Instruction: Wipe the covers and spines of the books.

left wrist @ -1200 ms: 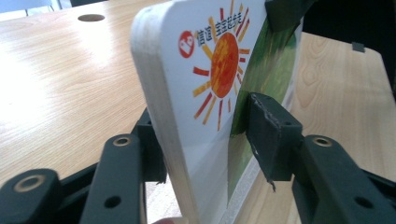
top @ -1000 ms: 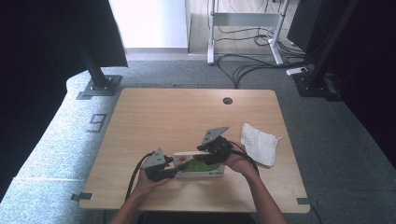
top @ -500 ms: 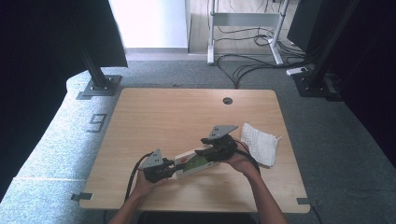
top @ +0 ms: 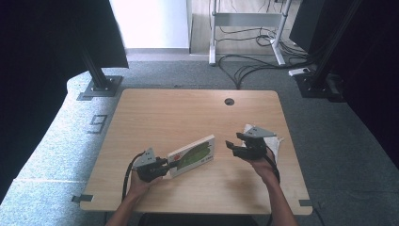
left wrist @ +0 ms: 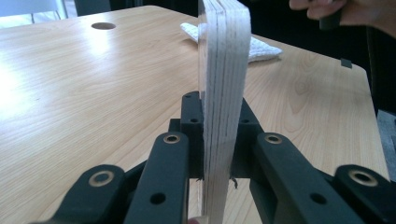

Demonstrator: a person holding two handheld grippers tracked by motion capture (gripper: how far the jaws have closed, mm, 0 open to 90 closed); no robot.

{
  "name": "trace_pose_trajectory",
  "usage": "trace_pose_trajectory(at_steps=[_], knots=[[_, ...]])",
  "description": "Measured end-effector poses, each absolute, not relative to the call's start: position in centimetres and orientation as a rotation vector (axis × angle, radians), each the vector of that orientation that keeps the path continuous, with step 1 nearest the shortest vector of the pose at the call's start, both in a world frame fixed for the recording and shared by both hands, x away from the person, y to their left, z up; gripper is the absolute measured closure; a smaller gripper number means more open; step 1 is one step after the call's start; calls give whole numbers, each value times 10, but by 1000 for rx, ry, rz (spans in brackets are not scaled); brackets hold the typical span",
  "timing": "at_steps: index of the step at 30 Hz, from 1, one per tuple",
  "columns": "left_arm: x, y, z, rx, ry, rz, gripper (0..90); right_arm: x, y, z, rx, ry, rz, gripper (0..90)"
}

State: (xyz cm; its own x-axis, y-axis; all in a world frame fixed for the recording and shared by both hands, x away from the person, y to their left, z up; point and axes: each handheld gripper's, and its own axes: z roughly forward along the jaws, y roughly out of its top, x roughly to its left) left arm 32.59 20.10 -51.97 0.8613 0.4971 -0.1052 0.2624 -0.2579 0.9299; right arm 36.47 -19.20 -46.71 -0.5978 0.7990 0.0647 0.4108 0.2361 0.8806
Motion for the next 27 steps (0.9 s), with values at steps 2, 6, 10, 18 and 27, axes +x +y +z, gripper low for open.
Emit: trace_pose_trajectory(at_steps=[2, 6, 10, 18, 27], knots=[[326, 203, -520, 1849, 579, 247, 796, 368, -203, -477, 1174, 2080, 1257, 357], [325, 205, -521, 1846, 589, 248, 796, 381, -225, -499, 1326, 2023, 1153, 329], [326, 206, -522, 1843, 595, 243, 796, 391, -243, -518, 1456, 1964, 1064, 302], [325, 207, -522, 1846, 593, 244, 795, 401, -256, -534, 1546, 1919, 930, 251], [323, 208, -524, 1852, 591, 248, 796, 405, -254, -549, 1564, 1944, 877, 303]])
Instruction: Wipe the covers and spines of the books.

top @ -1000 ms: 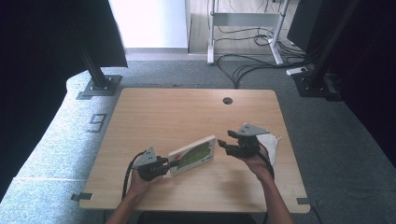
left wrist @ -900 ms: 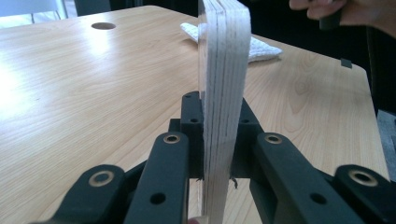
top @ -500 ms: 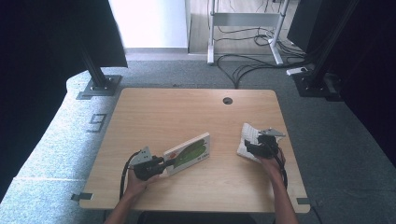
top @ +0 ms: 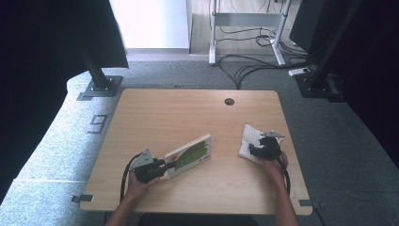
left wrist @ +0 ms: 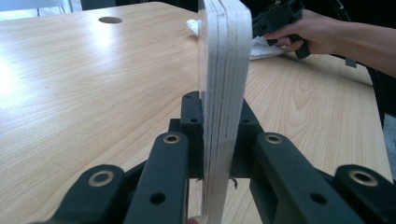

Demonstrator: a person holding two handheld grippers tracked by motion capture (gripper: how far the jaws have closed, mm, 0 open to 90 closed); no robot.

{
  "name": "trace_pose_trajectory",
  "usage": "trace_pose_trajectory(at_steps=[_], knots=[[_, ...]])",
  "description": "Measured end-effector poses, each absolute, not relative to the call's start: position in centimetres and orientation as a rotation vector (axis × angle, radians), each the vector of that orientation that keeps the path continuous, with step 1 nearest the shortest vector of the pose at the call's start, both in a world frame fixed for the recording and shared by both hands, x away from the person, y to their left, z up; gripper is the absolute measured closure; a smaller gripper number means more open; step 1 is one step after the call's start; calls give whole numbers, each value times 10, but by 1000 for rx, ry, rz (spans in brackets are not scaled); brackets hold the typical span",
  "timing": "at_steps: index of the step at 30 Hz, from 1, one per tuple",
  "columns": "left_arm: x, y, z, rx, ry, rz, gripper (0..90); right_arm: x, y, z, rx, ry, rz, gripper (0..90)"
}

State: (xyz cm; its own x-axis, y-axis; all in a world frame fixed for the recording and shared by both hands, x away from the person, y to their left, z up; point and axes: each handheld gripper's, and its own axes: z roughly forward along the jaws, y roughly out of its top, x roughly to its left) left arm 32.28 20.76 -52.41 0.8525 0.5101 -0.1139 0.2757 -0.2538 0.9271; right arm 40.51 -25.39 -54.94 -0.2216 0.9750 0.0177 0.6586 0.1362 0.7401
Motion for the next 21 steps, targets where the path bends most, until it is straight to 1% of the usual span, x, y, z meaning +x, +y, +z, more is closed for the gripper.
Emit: trace_pose_trajectory(at_steps=[2, 6, 11, 15, 21], knots=[[321, 208, -524, 1856, 591, 254, 796, 402, -254, -551, 1557, 1921, 893, 349], [319, 207, -525, 1863, 590, 260, 796, 397, -255, -551, 1554, 1902, 914, 547], [317, 207, -526, 1869, 593, 262, 796, 392, -250, -551, 1512, 1921, 922, 717], [315, 206, -526, 1874, 593, 271, 796, 389, -248, -550, 1515, 1962, 991, 767], [316, 207, -528, 1873, 594, 270, 796, 378, -238, -541, 1462, 1967, 1160, 781]])
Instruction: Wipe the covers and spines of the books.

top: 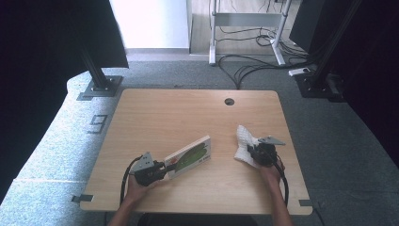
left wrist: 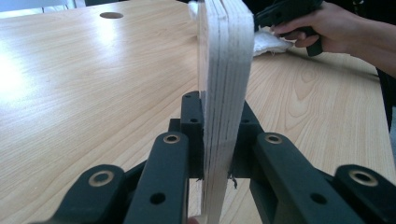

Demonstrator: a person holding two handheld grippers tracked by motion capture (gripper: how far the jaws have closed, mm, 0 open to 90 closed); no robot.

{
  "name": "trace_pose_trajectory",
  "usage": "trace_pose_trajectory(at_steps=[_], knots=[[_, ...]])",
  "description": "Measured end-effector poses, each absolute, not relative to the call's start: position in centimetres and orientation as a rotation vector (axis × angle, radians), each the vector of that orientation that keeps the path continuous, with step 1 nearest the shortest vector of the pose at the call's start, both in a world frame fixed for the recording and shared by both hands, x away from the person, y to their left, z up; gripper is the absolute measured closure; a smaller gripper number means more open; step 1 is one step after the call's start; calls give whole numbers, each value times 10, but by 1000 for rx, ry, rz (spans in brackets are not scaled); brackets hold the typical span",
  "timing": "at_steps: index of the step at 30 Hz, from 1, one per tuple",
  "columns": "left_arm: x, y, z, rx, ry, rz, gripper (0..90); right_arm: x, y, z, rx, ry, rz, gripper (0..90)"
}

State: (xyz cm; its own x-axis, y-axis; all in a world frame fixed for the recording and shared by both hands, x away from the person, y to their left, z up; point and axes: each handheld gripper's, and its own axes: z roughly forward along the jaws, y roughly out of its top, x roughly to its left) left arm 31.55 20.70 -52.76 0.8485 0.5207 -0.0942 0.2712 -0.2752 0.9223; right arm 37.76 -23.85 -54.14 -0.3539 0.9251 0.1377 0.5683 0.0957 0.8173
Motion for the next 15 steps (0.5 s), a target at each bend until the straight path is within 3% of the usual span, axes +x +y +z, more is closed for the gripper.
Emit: trace_pose_trajectory(at_steps=[15], knots=[[315, 205, -527, 1890, 570, 288, 796, 376, -186, -501, 1278, 1964, 1711, 785]])
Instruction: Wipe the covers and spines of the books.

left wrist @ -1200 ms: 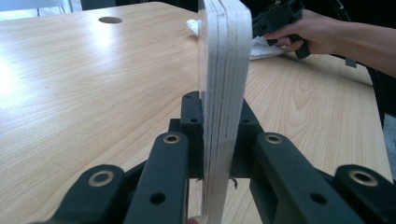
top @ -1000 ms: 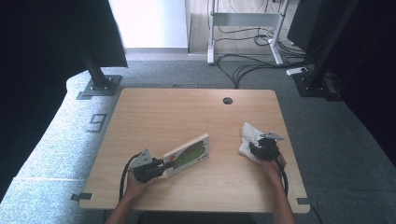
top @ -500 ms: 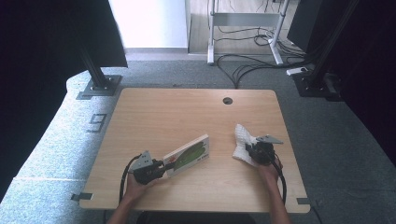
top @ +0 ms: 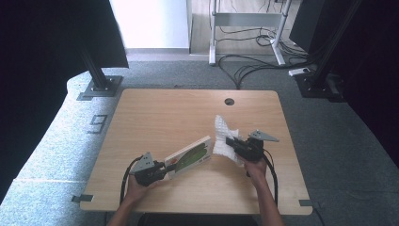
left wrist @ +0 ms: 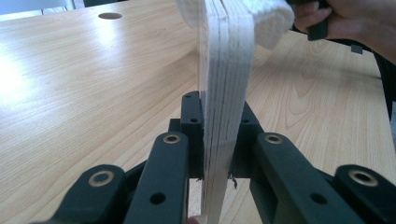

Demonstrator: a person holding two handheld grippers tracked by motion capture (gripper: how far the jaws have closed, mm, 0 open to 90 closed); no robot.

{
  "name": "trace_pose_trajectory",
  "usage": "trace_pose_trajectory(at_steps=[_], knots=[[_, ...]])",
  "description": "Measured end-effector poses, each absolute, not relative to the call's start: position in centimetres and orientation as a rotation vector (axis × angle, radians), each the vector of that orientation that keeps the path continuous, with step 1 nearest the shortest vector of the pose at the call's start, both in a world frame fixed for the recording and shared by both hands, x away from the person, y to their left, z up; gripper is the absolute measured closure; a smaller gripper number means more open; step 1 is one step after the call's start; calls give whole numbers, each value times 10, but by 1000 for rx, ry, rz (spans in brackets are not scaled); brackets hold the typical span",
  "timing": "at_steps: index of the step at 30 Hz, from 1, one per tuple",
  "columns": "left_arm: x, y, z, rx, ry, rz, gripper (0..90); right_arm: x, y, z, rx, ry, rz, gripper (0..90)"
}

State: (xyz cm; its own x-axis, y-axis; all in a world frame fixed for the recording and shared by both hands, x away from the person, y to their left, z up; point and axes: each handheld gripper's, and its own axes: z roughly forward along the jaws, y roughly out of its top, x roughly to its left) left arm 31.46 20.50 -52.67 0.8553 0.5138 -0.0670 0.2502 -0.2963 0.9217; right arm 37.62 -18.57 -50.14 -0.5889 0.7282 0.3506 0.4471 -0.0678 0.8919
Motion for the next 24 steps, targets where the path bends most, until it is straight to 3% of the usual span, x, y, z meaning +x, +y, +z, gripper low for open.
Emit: trace_pose_trajectory(at_steps=[10, 24], knots=[[313, 203, -527, 1892, 569, 298, 796, 388, -153, -501, 1243, 1949, 1854, 782], [310, 200, -526, 1909, 549, 323, 796, 387, -152, -508, 1178, 2074, 1740, 783]])
